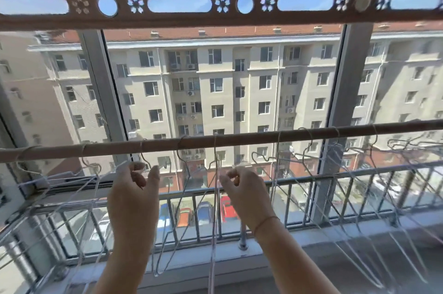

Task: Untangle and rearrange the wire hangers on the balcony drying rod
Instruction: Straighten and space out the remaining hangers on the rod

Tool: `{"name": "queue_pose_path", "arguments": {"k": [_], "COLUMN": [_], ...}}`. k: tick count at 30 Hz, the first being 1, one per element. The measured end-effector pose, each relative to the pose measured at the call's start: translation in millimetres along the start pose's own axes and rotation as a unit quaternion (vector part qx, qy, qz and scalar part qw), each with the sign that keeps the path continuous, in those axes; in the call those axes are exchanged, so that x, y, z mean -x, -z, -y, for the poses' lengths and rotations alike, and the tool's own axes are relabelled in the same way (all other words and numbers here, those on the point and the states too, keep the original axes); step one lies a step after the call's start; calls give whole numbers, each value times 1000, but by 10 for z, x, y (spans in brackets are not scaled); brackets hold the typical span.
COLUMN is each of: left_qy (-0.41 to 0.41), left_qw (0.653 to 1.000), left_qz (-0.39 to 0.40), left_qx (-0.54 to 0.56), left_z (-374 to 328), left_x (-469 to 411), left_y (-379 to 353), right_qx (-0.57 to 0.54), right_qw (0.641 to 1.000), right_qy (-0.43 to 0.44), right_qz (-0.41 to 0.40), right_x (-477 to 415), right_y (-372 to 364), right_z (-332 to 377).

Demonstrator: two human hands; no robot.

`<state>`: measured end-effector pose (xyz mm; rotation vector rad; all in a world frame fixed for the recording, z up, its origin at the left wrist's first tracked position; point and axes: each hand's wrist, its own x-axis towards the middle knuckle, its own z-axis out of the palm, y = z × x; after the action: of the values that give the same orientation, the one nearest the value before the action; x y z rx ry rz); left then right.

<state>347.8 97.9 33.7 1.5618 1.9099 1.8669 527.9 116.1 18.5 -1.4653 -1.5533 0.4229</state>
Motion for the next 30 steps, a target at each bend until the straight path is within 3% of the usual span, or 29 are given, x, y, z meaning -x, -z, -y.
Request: {"name": "queue_pose_path", "arguments": {"k": [3, 6, 9, 12, 16, 30], "left_qy": [-80, -131, -107, -82, -47, -1], "left_qw": [996, 981, 959, 956, 940, 953], "left_qz": [9, 124, 253, 280, 336, 302], "left_qx": [44, 64, 62, 20, -28, 0], "left_z": [-418, -765, -905, -861, -781, -656], "left_x": [330, 664, 851, 916, 977, 932], "left_y": [9, -203, -568, -900, -1123, -1070], "right_qx": [6, 43, 121, 174, 188, 164], "right_qw": [994, 979, 977, 974, 971, 976], "right_qy": [33, 35, -31, -71, -75, -68], "right_qz": [-105, -197, -173, -128, -131, -123], "right_x": [100, 128, 81, 92, 135, 76], "right_y": [422, 851, 1076, 1080, 1094, 1070], "right_z": [-50, -197, -406, -546, -639, -691]}}
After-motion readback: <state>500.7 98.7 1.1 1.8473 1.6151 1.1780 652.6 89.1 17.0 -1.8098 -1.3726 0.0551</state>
